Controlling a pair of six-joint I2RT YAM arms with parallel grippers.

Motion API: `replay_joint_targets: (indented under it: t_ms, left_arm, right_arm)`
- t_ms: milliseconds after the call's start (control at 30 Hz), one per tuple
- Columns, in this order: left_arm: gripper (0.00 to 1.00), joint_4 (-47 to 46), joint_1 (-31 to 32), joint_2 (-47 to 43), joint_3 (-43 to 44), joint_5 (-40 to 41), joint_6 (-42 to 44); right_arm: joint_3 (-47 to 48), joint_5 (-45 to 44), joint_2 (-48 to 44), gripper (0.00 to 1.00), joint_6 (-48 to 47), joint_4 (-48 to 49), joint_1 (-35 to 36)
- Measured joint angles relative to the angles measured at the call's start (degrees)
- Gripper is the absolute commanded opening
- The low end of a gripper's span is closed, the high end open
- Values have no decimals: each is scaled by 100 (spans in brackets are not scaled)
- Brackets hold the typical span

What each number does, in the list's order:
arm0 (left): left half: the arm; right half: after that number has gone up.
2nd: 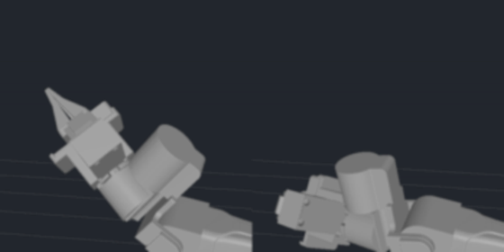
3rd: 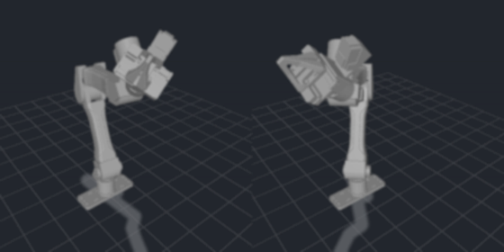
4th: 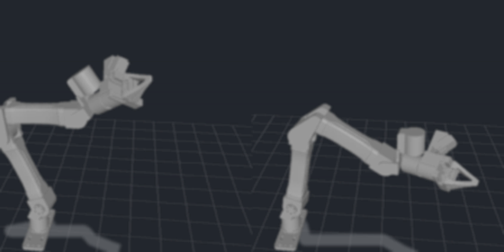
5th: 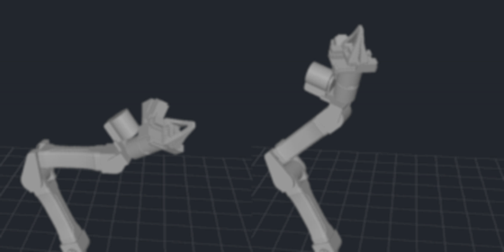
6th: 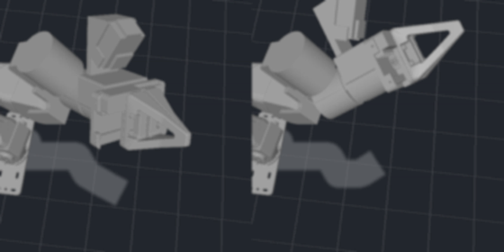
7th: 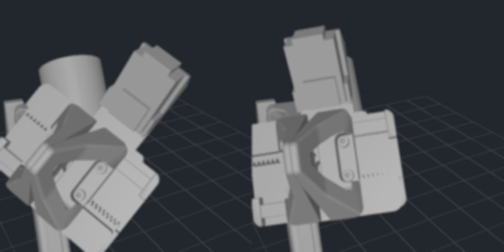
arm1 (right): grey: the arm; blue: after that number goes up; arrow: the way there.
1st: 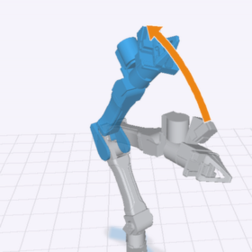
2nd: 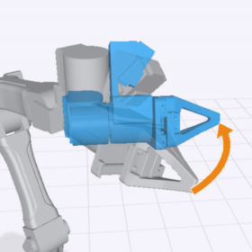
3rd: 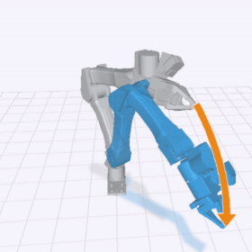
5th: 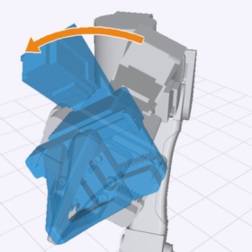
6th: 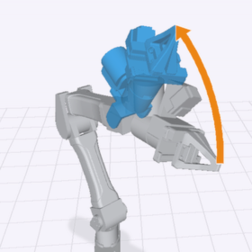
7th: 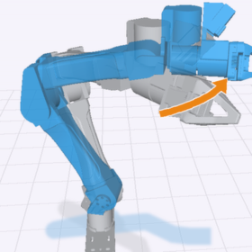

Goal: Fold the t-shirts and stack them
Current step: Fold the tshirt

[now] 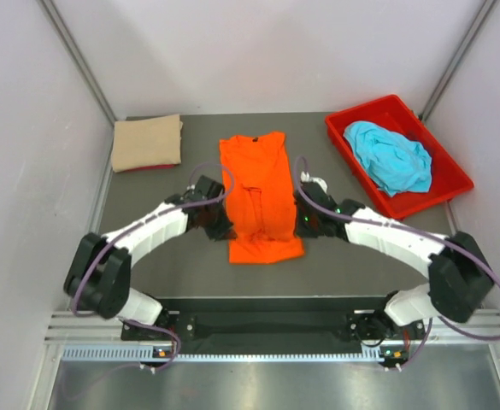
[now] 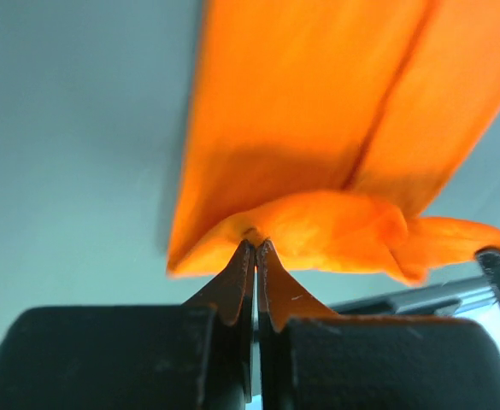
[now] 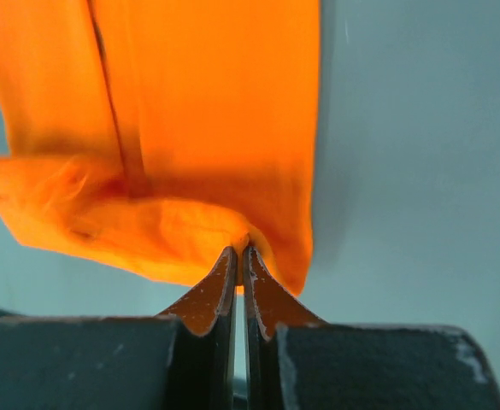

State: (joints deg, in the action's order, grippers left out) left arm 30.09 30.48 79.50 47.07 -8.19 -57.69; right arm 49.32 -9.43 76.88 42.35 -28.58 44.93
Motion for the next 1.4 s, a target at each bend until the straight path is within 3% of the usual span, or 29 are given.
replay_joint_targets:
  t_ms: [233, 500, 833, 1400]
  left_arm:
    - [0, 79, -896, 1443, 1744, -284, 671]
    - [0, 157, -1456, 2406, 2710, -553, 944]
    - [0, 149, -1532, 3139, 3154, -798, 988]
    - [0, 208, -1593, 3165, 3447, -706, 990]
  right_arm:
    - [1574, 463, 1521, 0, -1003, 116, -743]
    - [2892, 837, 2546, 0, -1580, 13, -1226]
    - [3615, 1158, 3351, 0, -1891, -170, -1633]
    - [4048, 1384, 3657, 0, -2035, -254, -1814]
